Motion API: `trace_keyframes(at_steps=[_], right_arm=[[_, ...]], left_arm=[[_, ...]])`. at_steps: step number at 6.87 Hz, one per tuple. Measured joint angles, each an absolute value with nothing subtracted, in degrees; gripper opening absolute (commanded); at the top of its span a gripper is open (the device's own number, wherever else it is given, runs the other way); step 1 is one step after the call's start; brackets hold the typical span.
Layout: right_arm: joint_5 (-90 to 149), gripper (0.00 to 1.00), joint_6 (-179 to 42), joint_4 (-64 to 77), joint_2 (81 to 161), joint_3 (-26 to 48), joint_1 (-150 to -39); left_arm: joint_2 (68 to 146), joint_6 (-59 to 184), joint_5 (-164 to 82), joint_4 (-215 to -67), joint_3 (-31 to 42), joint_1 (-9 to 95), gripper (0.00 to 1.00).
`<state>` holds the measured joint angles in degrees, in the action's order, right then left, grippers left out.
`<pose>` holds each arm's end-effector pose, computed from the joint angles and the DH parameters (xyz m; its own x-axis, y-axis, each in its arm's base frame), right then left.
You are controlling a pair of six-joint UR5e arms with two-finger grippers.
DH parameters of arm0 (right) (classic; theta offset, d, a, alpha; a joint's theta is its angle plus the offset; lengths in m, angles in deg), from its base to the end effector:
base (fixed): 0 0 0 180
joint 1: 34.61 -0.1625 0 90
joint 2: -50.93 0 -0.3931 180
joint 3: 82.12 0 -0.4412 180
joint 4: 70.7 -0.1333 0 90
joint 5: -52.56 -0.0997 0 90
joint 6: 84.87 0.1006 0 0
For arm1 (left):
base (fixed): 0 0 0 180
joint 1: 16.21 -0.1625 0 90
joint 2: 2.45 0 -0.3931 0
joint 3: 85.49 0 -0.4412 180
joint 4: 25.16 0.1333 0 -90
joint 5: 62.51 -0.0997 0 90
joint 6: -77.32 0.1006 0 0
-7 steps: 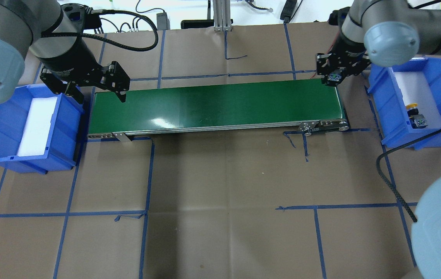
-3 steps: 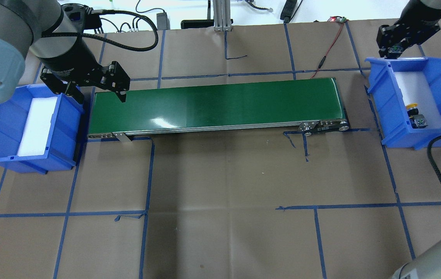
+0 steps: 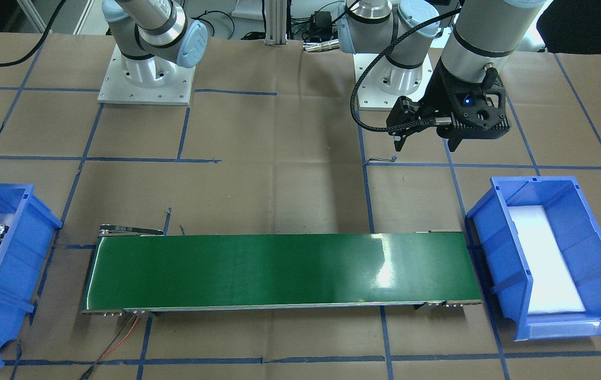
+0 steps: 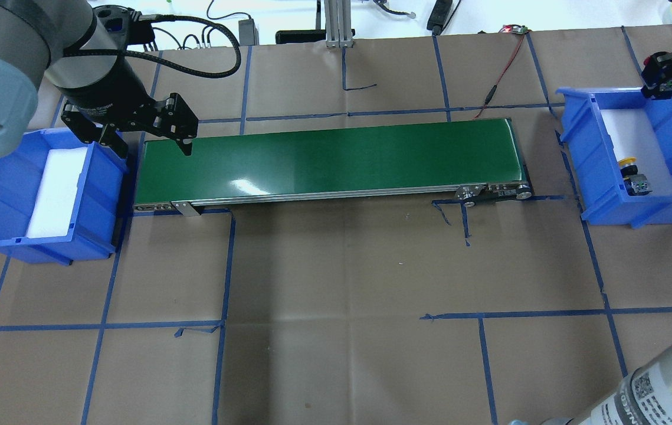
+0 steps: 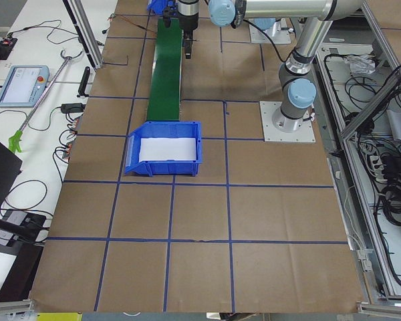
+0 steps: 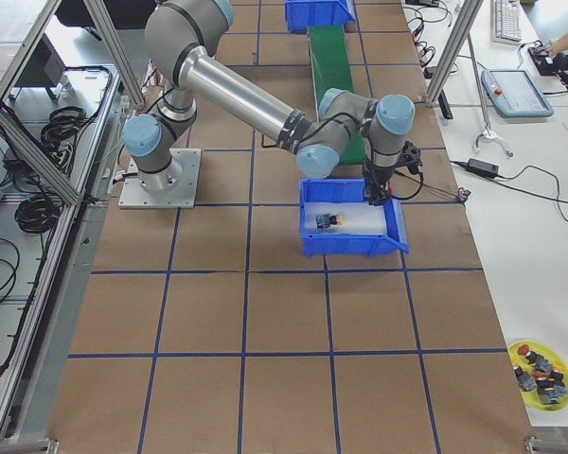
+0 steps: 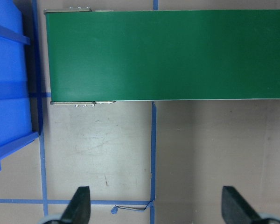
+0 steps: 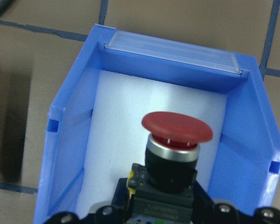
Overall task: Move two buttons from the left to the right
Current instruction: 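Carry the red button with the right gripper into the blue bin, then lower the red button into the bin and open the right gripper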
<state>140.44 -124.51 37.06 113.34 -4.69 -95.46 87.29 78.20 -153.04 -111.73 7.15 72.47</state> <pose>-0.2274 -0.6891 0.3009 -0.9831 -0.1829 0.0020 -0.1827 0.9813 -0.0604 -0.1199 -0.5435 0.4385 -0.9999 -0.0079 -0.0095 -0.0077 0.9998 -0.0182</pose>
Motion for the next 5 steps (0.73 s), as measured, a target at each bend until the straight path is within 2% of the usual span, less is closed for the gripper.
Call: trace_keyframes(at_steps=[5], right_arm=[[142.2,0.04,-126.1,44.5,109.5,1.7,-95.0]], left_arm=[[87.3,78.2,-153.0,-111.7,7.1,72.5,1.00]])
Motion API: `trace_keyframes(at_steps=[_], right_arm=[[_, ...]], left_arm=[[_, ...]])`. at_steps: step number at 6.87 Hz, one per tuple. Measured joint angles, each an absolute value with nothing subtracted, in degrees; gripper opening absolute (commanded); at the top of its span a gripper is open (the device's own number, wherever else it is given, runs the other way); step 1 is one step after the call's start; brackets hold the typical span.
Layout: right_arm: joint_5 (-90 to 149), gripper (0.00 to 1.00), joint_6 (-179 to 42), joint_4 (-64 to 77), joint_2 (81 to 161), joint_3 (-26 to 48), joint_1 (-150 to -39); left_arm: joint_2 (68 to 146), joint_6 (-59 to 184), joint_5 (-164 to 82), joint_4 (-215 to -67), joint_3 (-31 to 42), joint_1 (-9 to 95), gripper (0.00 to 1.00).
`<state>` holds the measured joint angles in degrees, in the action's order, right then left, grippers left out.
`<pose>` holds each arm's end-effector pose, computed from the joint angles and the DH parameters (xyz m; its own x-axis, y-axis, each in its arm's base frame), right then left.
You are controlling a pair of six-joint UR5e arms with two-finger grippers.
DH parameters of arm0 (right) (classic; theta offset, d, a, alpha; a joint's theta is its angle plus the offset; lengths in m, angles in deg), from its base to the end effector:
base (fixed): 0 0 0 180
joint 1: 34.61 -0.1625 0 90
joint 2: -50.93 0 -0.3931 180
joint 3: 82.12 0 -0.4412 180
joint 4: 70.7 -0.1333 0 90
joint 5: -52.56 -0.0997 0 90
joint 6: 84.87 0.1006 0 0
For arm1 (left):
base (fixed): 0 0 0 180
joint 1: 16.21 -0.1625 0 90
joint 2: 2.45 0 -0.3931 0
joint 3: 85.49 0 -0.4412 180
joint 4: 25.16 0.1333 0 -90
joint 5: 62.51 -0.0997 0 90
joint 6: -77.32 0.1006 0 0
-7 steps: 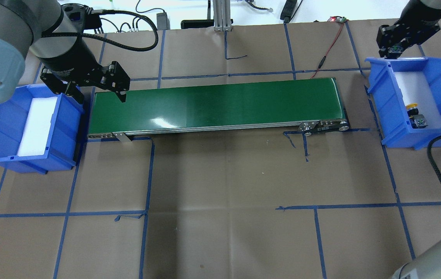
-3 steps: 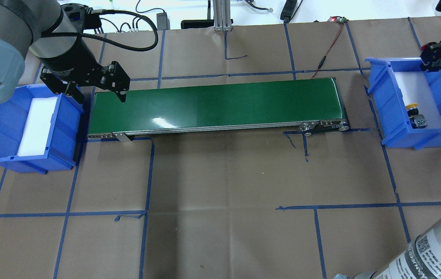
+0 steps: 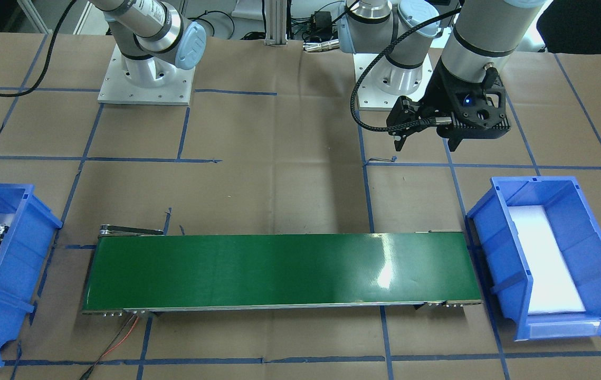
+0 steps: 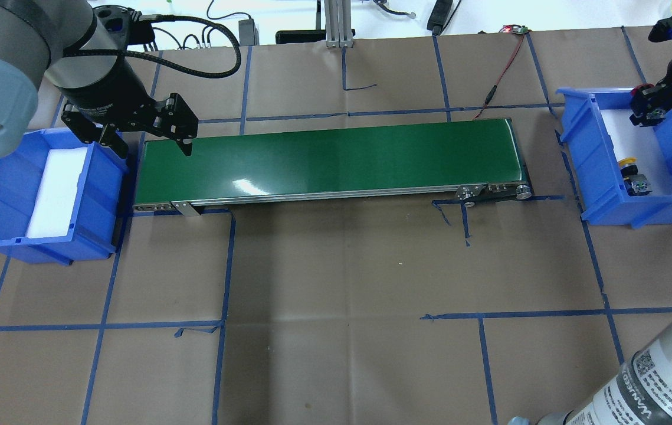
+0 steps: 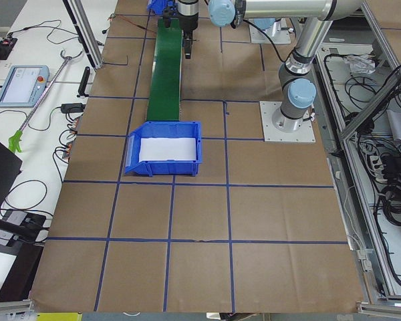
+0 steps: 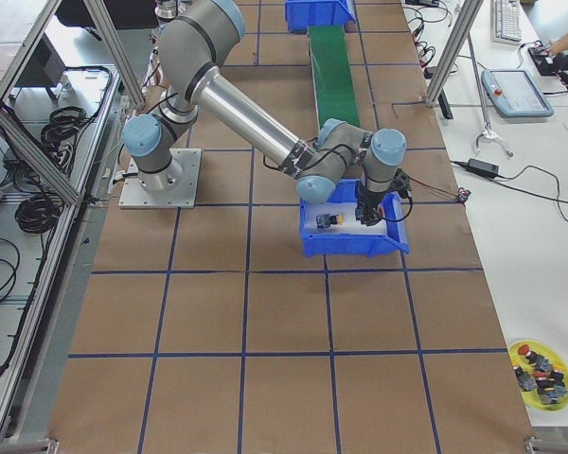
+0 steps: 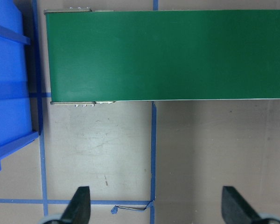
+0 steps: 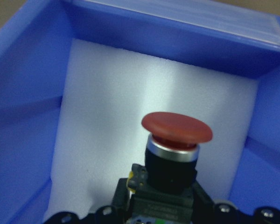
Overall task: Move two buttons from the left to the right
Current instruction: 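Lower the red button into the bin and open the right gripper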
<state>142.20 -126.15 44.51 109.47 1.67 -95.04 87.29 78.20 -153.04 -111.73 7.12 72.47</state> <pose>-0.2308 -0.6783 0.2089 -0.9792 -0.2030 -0.0052 -0.2029 0.9792 -0.0036 -0.1199 -0.5435 0.4388 -0.9999 -0.0079 -0.0095 -0.0077 0.9998 -0.0187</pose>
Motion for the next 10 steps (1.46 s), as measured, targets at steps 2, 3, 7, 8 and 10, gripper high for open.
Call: trace_keyframes(at_steps=[2,3,7,8,10], right_arm=[[142.3,0.04,-126.0,44.8,109.2,3.5,-95.1],[142.3,0.09,-125.9,44.9,108.9,3.8,-95.1],[141.5,0.72,-126.0,44.9,107.7,3.2,-95.2],[141.3,0.73,-126.0,44.9,107.6,2.9,-95.2],[141.0,0.82,-125.9,44.9,107.9,2.5,-95.2]], left_arm=[[87.3,78.2,-153.0,-111.7,7.1,72.5,1.00],[87.3,78.2,-153.0,-111.7,7.1,72.5,1.00],[87.3,78.2,-153.0,-111.7,7.1,72.5,1.00],[87.3,78.2,-153.0,-111.7,7.0,72.5,1.00],[87.3,78.2,-153.0,-111.7,7.0,72.5,1.00]])
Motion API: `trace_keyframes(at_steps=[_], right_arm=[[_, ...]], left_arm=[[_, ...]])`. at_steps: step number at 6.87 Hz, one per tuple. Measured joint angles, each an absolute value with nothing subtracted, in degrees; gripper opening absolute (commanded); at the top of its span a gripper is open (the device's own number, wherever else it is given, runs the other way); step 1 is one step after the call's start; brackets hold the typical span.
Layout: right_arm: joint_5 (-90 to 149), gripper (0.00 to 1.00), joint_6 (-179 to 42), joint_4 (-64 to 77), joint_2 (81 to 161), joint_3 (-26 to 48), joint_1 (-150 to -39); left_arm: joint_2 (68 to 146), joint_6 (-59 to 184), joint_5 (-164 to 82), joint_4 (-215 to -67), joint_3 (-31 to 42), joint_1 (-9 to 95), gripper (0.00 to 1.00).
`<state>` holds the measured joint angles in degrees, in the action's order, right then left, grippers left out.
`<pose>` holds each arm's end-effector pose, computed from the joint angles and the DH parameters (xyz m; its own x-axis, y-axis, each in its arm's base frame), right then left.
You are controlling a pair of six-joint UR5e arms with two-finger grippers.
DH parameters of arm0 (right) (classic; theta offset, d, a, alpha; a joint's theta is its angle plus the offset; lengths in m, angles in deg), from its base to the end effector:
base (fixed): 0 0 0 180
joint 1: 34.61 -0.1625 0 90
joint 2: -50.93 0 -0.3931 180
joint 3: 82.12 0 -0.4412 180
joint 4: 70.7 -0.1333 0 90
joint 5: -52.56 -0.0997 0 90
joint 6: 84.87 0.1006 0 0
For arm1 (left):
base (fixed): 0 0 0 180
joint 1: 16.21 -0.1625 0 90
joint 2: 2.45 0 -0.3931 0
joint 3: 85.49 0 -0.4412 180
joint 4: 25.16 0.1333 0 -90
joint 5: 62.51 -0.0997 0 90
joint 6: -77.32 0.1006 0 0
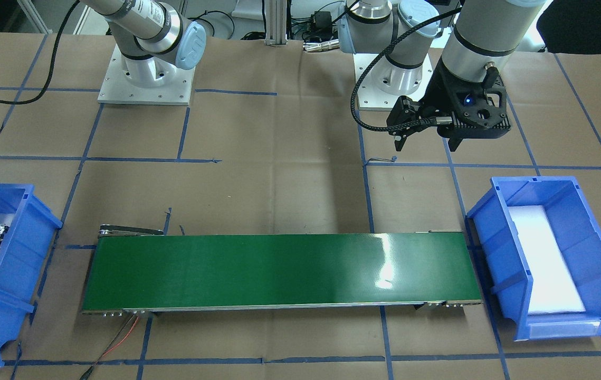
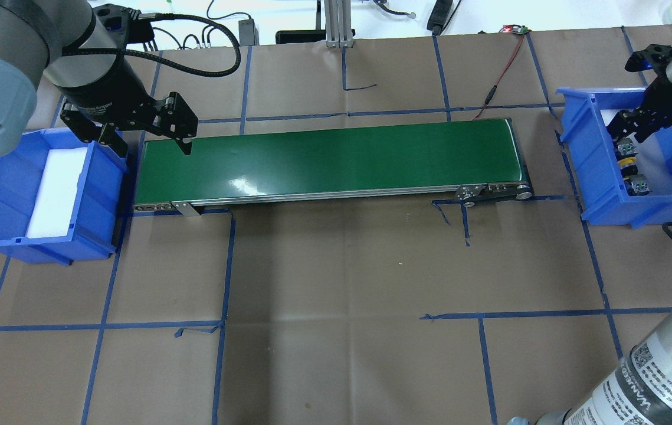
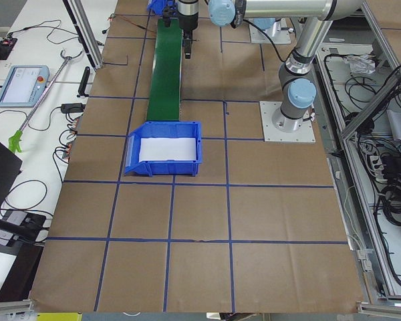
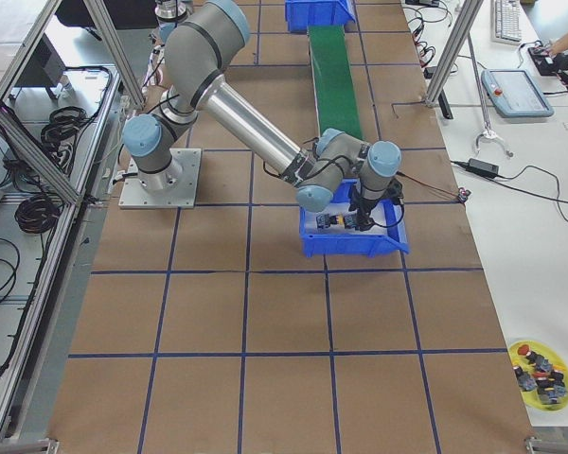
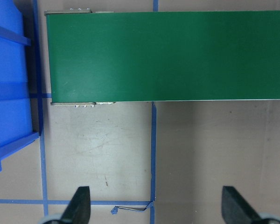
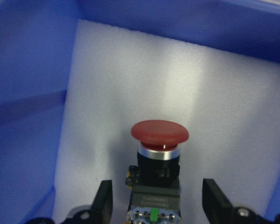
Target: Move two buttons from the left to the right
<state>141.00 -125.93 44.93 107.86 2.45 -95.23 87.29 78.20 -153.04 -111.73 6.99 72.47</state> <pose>-0.2256 -0.6780 0.1832 -0.9785 -0.2016 -0.0436 -0.2022 0.9793 0.0086 -0.1199 -0.5438 0.4400 -0.9999 -0.0079 -0.0096 -0.0077 0.9998 -0.0210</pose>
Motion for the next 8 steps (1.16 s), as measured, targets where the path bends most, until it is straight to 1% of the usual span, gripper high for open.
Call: trace_keyframes(at_steps=[2,4,6,7,8], right_arm=[[141.0,0.99,-125.7,44.1,110.2,1.4,-95.7],[141.2,1.00,-125.2,42.9,116.7,1.2,-96.6],[141.5,1.00,-124.7,40.7,123.2,2.2,-100.0],[141.7,1.00,-121.1,38.5,126.2,3.0,-103.3],[141.7,1.00,-111.8,35.5,128.5,3.7,-107.4]], left_arm=[[87.3,78.2,-153.0,-111.7,6.9,72.5,1.00],[87.3,78.2,-153.0,-111.7,6.9,72.5,1.00],[87.3,78.1,-153.0,-111.7,6.9,72.5,1.00],[87.3,78.1,-153.0,-111.7,6.8,72.5,1.00],[87.3,78.1,-153.0,-111.7,6.8,72.5,1.00]])
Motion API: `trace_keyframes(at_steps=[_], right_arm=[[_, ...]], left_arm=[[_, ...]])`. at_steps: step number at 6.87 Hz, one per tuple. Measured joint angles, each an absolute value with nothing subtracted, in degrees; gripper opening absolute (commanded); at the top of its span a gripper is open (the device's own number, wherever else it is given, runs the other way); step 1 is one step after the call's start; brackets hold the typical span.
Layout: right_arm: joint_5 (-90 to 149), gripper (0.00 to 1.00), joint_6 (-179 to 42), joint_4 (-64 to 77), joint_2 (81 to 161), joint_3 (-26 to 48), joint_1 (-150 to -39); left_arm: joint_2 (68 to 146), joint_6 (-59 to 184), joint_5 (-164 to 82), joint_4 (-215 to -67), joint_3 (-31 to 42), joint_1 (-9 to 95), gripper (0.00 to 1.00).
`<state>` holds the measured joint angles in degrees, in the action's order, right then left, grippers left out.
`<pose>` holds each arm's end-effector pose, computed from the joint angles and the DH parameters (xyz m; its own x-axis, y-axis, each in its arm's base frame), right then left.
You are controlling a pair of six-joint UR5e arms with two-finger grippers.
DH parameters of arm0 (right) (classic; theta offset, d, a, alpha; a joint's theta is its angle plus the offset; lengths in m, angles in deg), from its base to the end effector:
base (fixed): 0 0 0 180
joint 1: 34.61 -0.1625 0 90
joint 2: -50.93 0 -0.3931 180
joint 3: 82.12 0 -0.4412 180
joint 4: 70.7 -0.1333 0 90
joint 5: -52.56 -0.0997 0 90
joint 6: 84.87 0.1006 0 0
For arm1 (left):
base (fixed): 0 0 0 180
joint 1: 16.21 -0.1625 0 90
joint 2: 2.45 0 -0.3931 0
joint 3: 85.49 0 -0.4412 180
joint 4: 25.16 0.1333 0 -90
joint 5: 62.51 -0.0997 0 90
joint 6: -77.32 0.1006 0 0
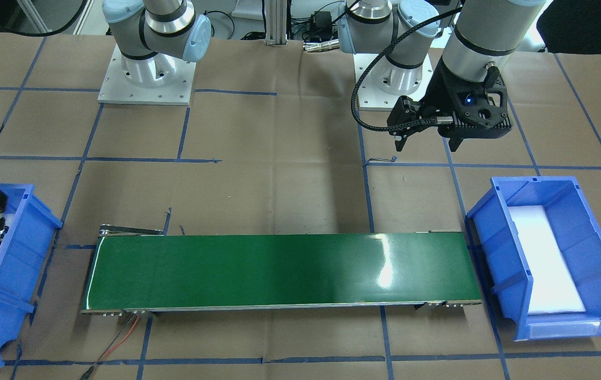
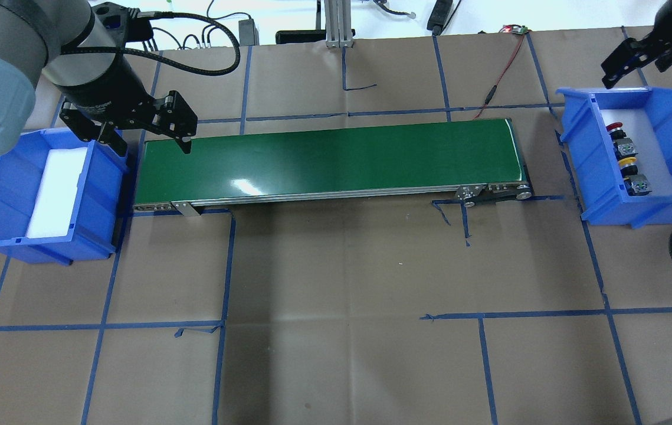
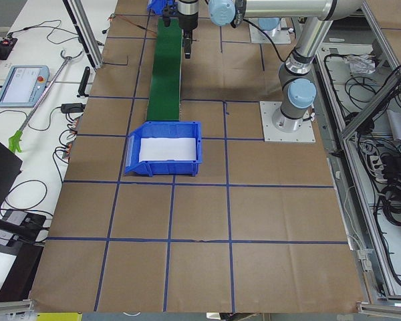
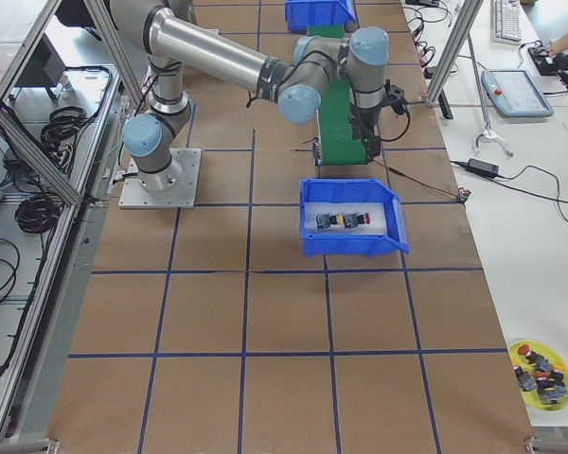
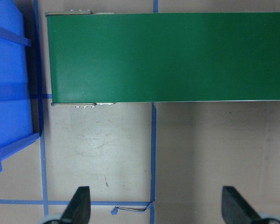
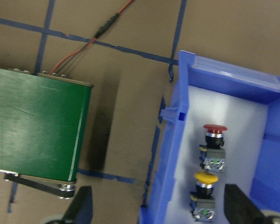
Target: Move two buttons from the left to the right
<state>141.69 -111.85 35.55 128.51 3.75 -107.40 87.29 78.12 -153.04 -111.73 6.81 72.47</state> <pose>-0.0587 -0.6453 0.3970 -0.9847 -0.1673 0.0494 -0.1725 0.9764 -0.1302 -0.1199 -0.5442 0.4417 -0.9999 -0.0093 -0.0096 -0.0091 0.9997 -0.0241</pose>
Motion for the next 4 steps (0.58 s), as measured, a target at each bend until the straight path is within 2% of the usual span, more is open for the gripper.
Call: trace_keyframes(at_steps=[2,4], right_arm=[[141.8,1.00,-91.5,27.3,132.9,4.5,-116.0],[141.7,1.00,-81.7,23.0,138.8,6.3,-122.1]], left_arm=[[87.3,78.1,-153.0,-111.7,6.8,72.5,1.00],[87.3,78.1,-153.0,-111.7,6.8,72.5,1.00]])
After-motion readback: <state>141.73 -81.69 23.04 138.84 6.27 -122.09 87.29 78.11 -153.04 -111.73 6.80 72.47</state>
